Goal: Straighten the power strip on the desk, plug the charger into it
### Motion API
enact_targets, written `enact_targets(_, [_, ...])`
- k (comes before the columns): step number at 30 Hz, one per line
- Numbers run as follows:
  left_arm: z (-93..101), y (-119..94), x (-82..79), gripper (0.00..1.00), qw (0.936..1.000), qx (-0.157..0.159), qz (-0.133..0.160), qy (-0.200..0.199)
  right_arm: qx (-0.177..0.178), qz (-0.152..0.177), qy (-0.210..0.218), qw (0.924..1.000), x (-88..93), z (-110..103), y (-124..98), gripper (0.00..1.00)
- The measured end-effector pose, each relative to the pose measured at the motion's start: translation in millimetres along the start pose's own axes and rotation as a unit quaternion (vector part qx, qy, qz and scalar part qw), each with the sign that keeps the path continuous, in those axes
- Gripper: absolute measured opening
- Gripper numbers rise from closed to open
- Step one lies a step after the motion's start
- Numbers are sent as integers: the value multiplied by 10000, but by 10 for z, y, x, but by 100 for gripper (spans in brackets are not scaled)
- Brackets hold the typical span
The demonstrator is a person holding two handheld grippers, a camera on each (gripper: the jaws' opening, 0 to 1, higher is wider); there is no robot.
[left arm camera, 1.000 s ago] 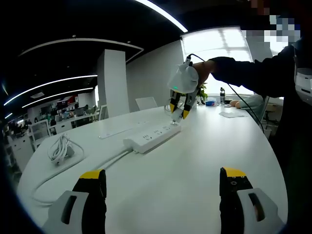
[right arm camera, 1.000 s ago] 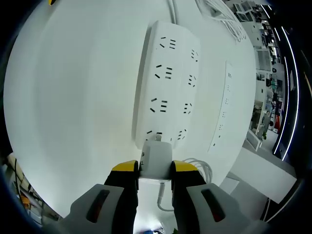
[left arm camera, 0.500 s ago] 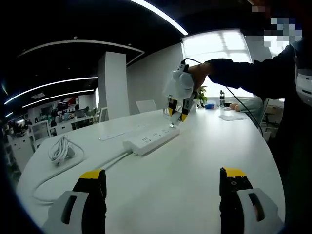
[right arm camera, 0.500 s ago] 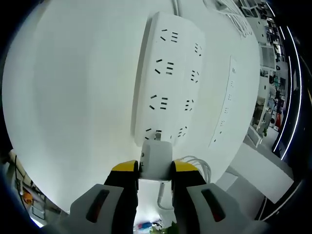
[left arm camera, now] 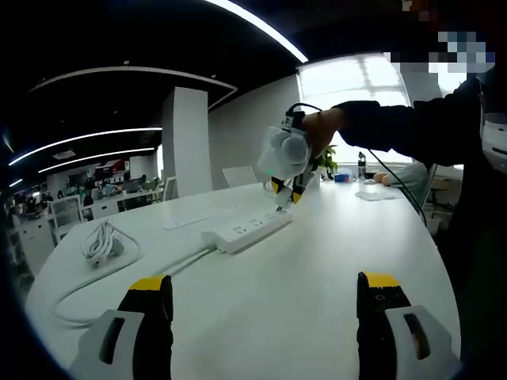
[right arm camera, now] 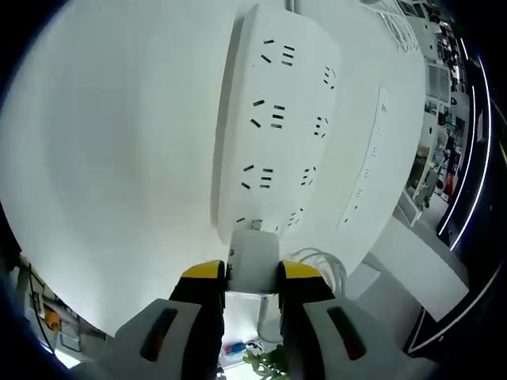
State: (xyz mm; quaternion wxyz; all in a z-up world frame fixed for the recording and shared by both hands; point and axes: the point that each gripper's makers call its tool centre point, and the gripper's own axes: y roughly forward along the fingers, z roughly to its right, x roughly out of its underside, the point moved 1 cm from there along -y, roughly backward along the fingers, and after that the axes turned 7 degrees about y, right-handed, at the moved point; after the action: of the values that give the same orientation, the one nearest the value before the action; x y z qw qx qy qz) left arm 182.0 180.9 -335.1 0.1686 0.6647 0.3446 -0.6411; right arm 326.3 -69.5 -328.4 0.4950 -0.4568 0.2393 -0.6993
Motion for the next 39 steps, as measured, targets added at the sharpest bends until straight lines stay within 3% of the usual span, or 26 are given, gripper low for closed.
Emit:
enact_targets(4, [-8,-14,-1,99,10000,-8,14,-2,4,176,38,9998,-103,-10,-55,24])
enact_targets(6, [-16,-20,3,99,10000,-11,9,-4,-69,448,252,9987,-222,-24,-35,24])
enact_targets(7, [-18,-25,3,99,10000,-17,12,-1,-30,140,325,9994,-149,-7,-34,24])
enact_targets(11, [-24,-48,11,99,10000,-41,28,-17,-26,430,305,9986,-173,16,-28,24])
enact_targets(18, [-29,-46,6,99,10000,-54,59,-19,-196,1215,609,9905,-129,22,-29,24])
enact_targets(22, [-35,-57,11,99,10000,-71,53,-23,-273,1710,711,9823,-131,20,-37,24])
enact_targets(39, [-61,-40,-10,99,9999,-124,69,-63,-390,2304,741,9695,-178,82,-52,24])
